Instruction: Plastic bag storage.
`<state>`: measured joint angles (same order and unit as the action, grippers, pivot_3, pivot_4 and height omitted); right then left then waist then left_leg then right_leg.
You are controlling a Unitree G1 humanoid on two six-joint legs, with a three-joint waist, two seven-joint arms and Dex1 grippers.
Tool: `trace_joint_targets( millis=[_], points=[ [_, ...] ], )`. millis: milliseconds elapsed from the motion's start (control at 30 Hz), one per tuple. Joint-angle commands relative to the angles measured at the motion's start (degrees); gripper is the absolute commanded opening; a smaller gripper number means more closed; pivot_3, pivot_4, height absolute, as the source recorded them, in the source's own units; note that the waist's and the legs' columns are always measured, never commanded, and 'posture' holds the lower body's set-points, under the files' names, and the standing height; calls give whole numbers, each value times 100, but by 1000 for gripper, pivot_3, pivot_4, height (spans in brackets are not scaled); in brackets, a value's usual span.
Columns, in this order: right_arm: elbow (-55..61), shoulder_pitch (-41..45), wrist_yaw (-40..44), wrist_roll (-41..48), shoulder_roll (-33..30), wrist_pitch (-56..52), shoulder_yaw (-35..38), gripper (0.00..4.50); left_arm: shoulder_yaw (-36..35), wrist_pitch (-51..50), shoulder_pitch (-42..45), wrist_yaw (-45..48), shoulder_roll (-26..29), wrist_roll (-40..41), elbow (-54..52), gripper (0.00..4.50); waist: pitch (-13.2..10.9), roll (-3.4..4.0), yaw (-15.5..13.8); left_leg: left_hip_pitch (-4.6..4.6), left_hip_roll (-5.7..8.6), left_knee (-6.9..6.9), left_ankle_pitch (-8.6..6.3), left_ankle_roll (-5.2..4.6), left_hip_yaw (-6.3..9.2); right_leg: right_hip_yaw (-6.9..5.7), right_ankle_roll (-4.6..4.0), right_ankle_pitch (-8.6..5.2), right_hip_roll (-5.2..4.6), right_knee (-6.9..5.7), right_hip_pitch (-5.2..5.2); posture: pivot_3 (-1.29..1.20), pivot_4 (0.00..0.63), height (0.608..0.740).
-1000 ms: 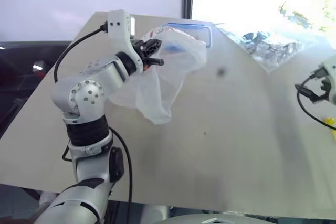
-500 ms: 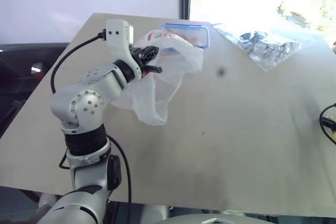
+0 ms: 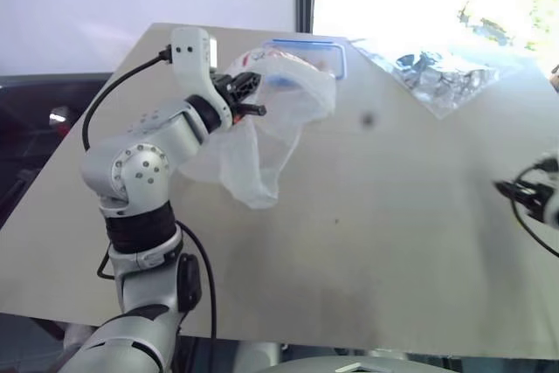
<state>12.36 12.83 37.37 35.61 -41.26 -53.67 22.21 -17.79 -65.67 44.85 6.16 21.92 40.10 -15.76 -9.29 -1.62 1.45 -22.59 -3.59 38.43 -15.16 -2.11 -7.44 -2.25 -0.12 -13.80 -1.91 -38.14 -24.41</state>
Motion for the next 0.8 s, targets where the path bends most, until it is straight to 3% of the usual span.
trace_joint_targets(
  millis=[33,167,300,433,567,800],
  points=[
    [1123,810,-453,560,789,-421,-972,800,-103,60,225,151,83,147,-17,0,0,0,-6,0,0,-1,3,5,3,-3,-1,0,1,-2,0,0,150,740],
    [396,1956,-1092,-106,2336,-20,-2370,800,-220,-154,326,344,132,522,-107,0,0,0,-50,-10,2,0,4,7,6,-8,-5,1,0,-7,-10,0,150,740],
    [-2723,3750,-1151,-1244,4124,2044,-3192,800,-482,-467,413,360,140,1135,-419,0,-4,-6,-51,-33,22,7,4,5,2,-3,-5,2,-7,-24,-35,0,150,740],
    [-4632,4944,-317,-1211,5337,3289,-2968,2579,-670,-578,405,29,94,1444,-637,0,-5,-12,-78,-39,24,-4,4,5,13,-12,-7,3,-13,-27,-43,0,150,740],
    [-4630,4927,-40,-1317,5270,3533,-3091,4412,-783,-585,291,-294,133,1492,-730,0,-4,-14,-130,-59,40,-5,-2,-3,57,-31,-5,3,-37,-15,-33,0,150,740],
    [-2348,3755,15,-1235,4282,2613,-3117,4412,-800,-403,96,-482,170,1436,-585,0,-4,-14,-77,-93,39,19,-1,-2,100,-67,-5,4,-41,-29,-43,0,150,740]
  ],
)
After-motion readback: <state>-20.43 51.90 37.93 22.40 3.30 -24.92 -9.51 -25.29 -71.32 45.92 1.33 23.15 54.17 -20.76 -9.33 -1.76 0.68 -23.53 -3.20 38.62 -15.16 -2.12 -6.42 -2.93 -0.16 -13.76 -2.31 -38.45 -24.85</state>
